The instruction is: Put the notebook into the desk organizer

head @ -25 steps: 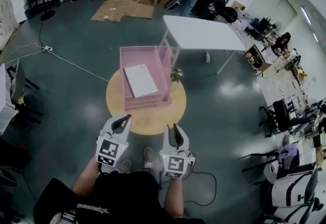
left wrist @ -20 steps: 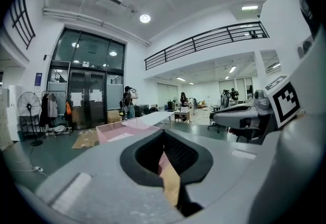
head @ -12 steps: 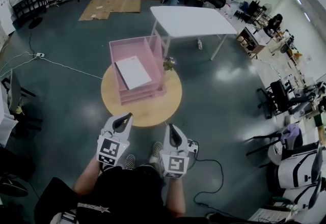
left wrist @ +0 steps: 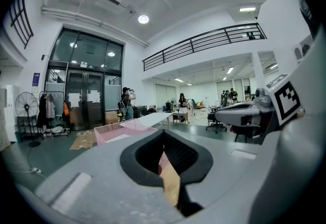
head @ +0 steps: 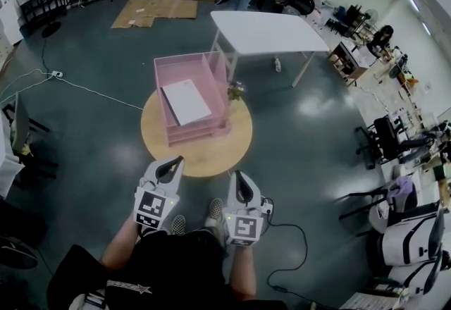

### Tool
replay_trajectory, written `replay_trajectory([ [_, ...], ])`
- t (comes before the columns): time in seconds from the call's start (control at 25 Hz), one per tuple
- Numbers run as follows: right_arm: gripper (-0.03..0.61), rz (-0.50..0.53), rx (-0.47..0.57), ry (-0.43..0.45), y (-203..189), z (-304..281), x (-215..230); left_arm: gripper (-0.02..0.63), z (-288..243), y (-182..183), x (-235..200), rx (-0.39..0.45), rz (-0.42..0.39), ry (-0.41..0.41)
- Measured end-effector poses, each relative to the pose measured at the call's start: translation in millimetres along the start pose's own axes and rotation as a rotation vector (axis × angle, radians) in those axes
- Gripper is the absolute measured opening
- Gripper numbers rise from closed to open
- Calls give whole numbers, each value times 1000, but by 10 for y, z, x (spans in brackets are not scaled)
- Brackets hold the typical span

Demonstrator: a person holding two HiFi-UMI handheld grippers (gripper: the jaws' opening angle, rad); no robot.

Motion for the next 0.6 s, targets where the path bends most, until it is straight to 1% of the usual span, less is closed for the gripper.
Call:
replay_trajectory([
  [0.6,6,-1,18,24,65,-91,-13,11,-25,57,-50,6,-6,9],
])
Point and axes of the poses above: the fingertips, and each gripper's own axes: z backward along the fingers, x to its right, y out of its top, the point moved 8 cm from there along z, backward along the fingers, and after that the axes turned 14 degrees about x, right-handed, at the moved point
